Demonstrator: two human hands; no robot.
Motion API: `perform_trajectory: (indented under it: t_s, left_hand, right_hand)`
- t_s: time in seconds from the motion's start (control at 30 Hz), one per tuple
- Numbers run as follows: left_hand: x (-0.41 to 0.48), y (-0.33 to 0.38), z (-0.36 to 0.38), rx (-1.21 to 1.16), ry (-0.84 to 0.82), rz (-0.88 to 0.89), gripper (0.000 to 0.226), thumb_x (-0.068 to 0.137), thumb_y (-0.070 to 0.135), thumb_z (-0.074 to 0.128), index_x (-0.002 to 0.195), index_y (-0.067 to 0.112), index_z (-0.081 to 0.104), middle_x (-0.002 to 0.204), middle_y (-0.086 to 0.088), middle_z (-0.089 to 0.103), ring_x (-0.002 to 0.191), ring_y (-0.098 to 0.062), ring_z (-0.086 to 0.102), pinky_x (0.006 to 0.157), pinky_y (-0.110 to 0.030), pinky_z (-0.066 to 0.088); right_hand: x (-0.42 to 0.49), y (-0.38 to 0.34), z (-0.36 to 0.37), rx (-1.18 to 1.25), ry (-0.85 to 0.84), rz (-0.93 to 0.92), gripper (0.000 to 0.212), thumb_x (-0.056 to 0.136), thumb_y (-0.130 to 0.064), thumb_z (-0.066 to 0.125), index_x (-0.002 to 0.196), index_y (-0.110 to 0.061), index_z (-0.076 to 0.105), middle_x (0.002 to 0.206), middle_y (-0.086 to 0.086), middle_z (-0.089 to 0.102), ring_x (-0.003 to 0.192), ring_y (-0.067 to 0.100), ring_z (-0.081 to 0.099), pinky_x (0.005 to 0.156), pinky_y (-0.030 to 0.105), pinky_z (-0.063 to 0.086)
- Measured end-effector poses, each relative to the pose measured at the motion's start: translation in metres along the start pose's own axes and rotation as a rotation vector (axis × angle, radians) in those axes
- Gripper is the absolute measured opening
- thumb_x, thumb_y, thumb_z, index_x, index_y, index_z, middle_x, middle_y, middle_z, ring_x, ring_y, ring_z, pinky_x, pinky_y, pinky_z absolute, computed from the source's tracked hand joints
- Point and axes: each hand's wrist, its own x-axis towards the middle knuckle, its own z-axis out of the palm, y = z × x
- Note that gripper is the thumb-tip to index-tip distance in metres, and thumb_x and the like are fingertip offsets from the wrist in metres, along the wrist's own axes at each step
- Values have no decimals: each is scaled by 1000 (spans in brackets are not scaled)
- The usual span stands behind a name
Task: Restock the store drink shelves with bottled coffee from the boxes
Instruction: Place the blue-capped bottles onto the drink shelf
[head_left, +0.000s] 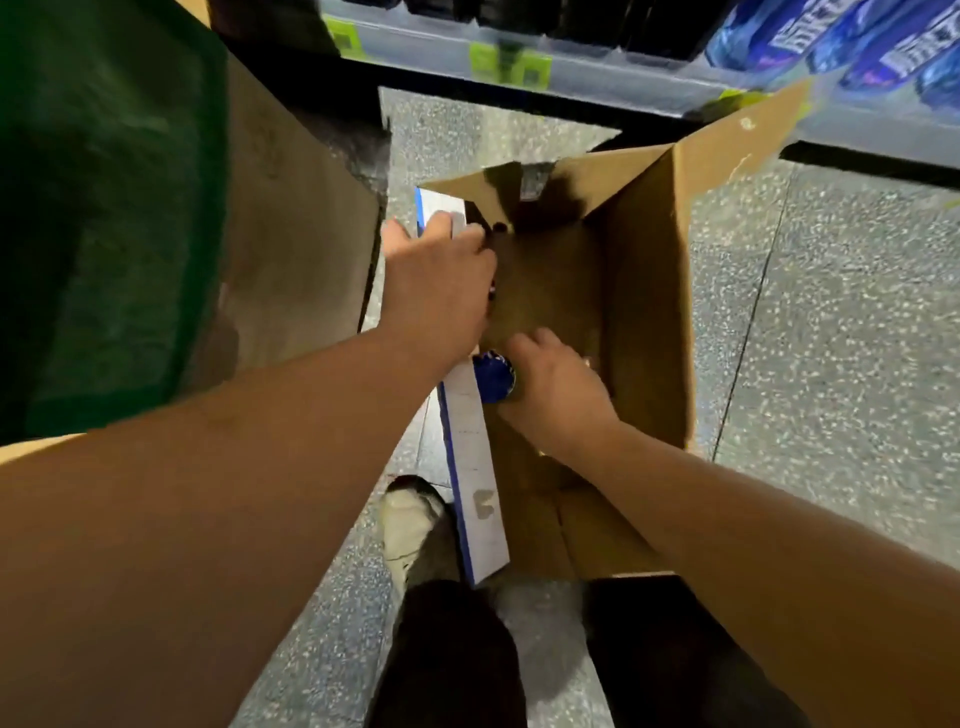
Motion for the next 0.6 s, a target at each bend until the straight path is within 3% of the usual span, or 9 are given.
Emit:
perform_trajectory:
  t_s: [0.13, 0.23, 0.33, 0.4, 0.5, 0.6]
  left_hand:
    - [7, 4, 17, -6, -143, -55, 38, 88, 34, 57, 124, 23, 54, 131, 0, 40, 120, -25, 39, 91, -50, 37]
    - [12, 9, 29, 7, -122, -67, 34, 91, 29, 53, 123, 20, 52, 128, -3, 40, 119, -27, 37, 89, -47, 38]
    - [12, 11, 31, 35, -96, -57, 27, 93, 22, 45, 119, 19, 52, 117, -1, 50, 119, -27, 37, 86, -44, 36]
    - [11, 13, 31, 44, -100, -45, 26, 94, 20, 40, 119, 20, 51, 116, -1, 53, 121, -27, 36, 92, -45, 33]
    - [9, 19, 26, 14, -117, -20, 25, 97, 24, 41, 120, 19, 50, 120, -3, 54, 124, -26, 34, 104, -49, 25]
    - [-4, 26, 13, 21, -120, 79, 28, 96, 29, 45, 121, 16, 46, 122, -6, 52, 123, -25, 35, 106, -50, 23]
  right_hand:
    - [9, -7, 28, 10, 117, -79, 42, 84, -18, 66, 124, -24, 55, 111, 2, 51, 99, 20, 52, 81, 34, 52]
    - [14, -9, 40, -22, 162, -96, 40, 85, -17, 66, 123, -23, 56, 111, 2, 51, 98, 20, 48, 82, 35, 51]
    - [17, -7, 41, -72, 185, -110, 36, 85, -15, 65, 119, -20, 55, 109, 4, 48, 94, 20, 48, 72, 30, 48]
    - [15, -5, 39, -69, 181, -87, 34, 86, -14, 63, 118, -18, 52, 110, 5, 46, 92, 19, 48, 67, 27, 43]
    - [5, 1, 26, 14, 188, 8, 34, 86, -15, 64, 117, -17, 49, 114, 4, 45, 88, 15, 50, 72, 23, 45]
    - [-7, 4, 6, 10, 196, 59, 31, 89, -20, 63, 115, -16, 46, 117, 4, 43, 76, 11, 46, 64, 21, 41]
